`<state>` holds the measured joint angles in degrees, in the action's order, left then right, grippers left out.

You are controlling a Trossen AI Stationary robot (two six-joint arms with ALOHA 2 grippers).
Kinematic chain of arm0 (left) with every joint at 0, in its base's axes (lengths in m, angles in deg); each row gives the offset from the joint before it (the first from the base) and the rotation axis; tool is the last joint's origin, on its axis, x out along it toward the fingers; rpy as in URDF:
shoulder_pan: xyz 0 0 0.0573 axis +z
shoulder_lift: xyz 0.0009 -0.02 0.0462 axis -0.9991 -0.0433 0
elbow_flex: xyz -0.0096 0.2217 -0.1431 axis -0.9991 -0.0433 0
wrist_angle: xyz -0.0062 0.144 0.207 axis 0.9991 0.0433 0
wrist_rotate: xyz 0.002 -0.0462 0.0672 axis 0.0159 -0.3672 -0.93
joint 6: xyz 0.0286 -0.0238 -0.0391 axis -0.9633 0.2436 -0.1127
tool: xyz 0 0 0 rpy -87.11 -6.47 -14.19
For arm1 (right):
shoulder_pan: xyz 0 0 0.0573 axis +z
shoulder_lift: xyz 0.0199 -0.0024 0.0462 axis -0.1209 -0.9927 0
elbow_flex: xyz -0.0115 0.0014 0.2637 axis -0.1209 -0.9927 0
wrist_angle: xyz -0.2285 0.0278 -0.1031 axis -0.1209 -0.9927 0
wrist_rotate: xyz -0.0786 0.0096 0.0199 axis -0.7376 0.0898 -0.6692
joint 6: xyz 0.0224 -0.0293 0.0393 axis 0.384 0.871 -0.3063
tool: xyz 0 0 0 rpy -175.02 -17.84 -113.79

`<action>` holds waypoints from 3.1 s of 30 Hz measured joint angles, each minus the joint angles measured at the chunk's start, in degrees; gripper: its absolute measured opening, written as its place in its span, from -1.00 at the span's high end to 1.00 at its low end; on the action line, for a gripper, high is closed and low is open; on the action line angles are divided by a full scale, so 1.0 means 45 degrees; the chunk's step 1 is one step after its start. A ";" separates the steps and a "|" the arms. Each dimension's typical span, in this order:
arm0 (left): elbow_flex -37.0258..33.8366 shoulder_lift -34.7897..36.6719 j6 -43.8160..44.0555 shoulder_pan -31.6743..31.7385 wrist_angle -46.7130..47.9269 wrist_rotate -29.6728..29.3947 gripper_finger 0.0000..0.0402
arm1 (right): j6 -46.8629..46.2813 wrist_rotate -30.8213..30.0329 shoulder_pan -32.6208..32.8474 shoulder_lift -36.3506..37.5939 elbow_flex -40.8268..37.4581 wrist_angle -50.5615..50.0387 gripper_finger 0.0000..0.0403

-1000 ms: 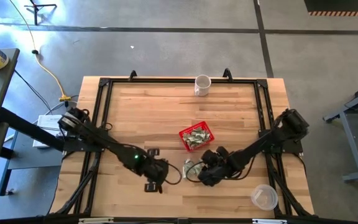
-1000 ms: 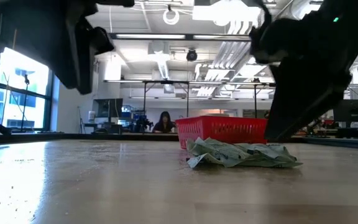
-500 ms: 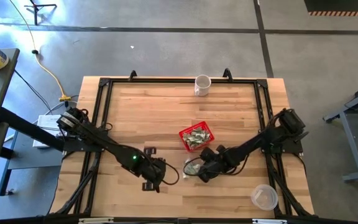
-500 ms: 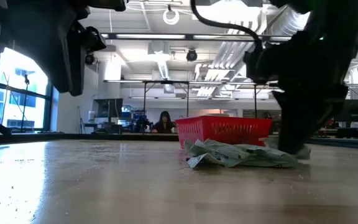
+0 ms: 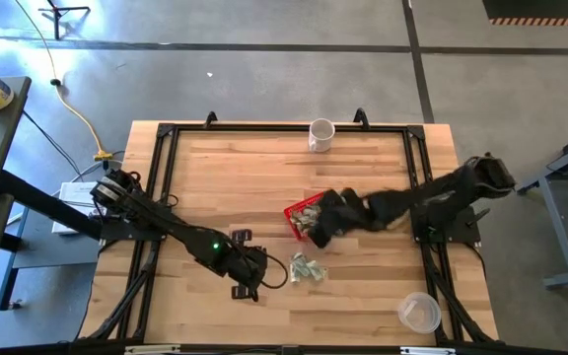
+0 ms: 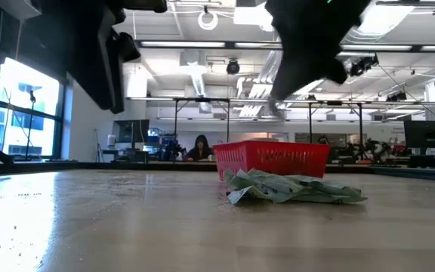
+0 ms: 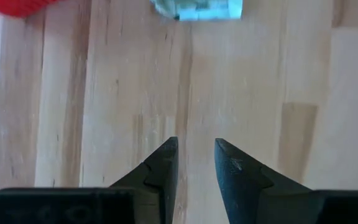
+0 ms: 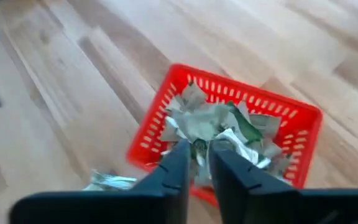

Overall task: Pick and place items into bin
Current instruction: Put the white stevia packet into the red bin

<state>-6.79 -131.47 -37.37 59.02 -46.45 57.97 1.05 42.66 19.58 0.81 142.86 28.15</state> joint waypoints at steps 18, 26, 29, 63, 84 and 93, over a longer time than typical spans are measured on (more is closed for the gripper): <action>-0.3215 -0.0223 0.3721 0.3230 -0.7369 0.3433 0.11 | -0.0923 0.0697 0.0220 0.1519 0.0010 -0.3850 -0.42; -0.2453 -0.0223 0.5523 0.2536 -0.7621 0.1142 -0.21 | -0.4588 -0.0971 0.2694 0.1664 -0.0205 -0.5527 -0.43; -0.2387 -0.0359 0.5503 0.2576 -0.7668 0.1032 -0.22 | -0.5058 -0.1150 0.2865 0.1577 -0.0267 -0.5532 -0.43; -0.2394 -0.3180 0.5617 0.2842 -1.1094 0.2475 0.85 | -0.5050 -0.1042 0.2785 0.1437 -0.0276 -0.5480 -0.43; -0.2409 -0.1469 0.4573 0.2423 -0.6086 0.3303 0.16 | -0.4948 -0.1340 0.2751 0.1437 -0.0276 -0.6067 -0.43; -0.2390 -0.1414 0.5118 0.2290 -0.5893 0.2843 -0.53 | -0.4948 -0.1336 0.2751 0.1437 -0.0276 -0.6097 -0.43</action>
<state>-17.55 -137.83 -14.34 69.33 -72.97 70.77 -21.21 36.65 31.96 7.27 141.62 0.71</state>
